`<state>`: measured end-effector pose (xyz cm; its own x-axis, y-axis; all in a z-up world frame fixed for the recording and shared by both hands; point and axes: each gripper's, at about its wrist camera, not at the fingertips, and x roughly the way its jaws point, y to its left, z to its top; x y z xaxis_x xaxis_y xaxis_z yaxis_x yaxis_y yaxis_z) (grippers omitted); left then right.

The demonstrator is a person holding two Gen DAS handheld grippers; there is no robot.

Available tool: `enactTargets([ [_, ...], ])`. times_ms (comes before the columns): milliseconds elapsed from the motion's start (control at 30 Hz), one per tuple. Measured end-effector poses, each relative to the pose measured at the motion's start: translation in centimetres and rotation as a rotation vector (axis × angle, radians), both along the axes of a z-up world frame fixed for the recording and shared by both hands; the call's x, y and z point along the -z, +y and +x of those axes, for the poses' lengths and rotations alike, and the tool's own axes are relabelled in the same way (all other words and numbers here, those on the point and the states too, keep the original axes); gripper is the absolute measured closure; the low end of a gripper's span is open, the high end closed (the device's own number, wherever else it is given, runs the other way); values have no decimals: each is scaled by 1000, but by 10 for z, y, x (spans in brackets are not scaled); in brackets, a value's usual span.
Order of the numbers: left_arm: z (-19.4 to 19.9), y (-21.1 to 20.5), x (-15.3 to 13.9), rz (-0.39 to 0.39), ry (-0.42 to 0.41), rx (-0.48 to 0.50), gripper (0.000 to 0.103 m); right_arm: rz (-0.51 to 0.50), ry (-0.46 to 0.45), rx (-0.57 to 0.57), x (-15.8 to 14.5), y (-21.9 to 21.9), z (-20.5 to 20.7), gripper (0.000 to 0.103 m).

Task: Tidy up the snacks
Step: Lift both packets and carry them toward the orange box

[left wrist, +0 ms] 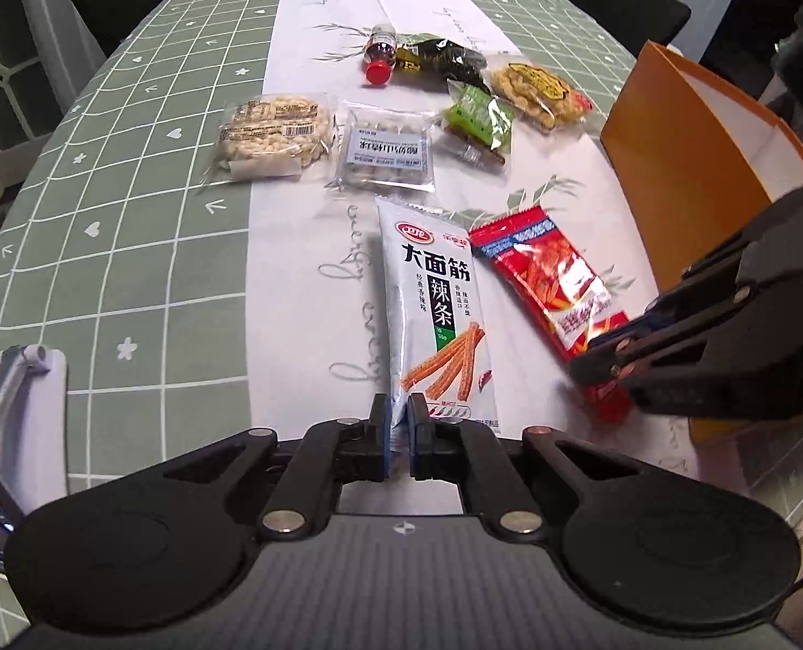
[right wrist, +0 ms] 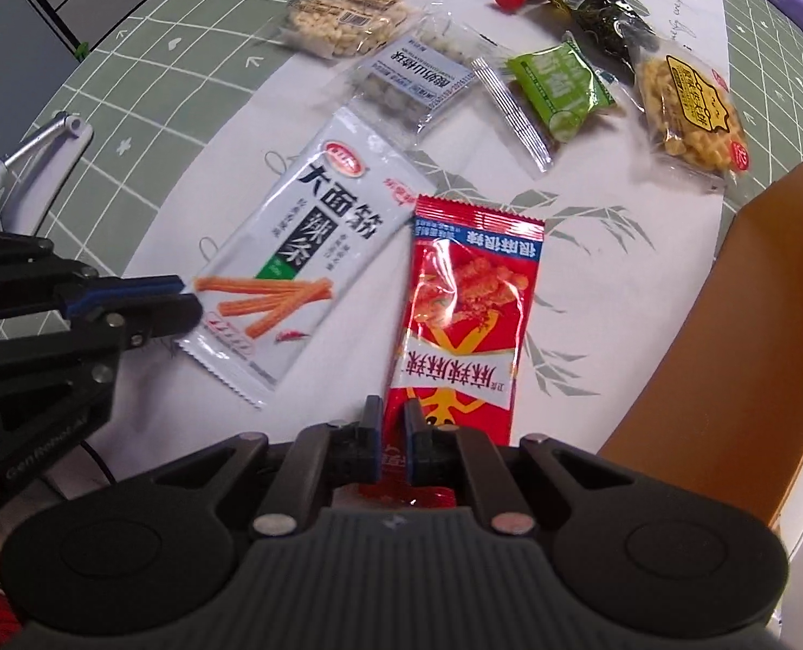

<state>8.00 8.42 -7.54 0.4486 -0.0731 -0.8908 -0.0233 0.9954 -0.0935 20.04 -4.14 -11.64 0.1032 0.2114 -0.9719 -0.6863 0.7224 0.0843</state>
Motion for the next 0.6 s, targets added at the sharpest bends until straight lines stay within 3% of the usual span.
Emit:
enactTargets([
  [67, 0, 1, 0, 10, 10, 3, 96, 18, 3, 12, -5, 0, 2, 94],
  [167, 1, 5, -2, 8, 13, -4, 91, 35, -26, 22, -17, -2, 6, 77],
  [300, 5, 5, -11, -8, -27, 3, 56, 22, -67, 47, -27, -2, 15, 63],
  [400, 11, -1, -15, -1, -59, 19, 37, -14, -75, 45, -22, 0, 24, 59],
  [500, 17, -11, -10, 14, -59, 54, 27, -44, -65, 42, -14, 3, 31, 55],
  [600, 21, -19, 0, 30, -42, 81, 25, -41, -38, 73, -7, 4, 37, 54],
])
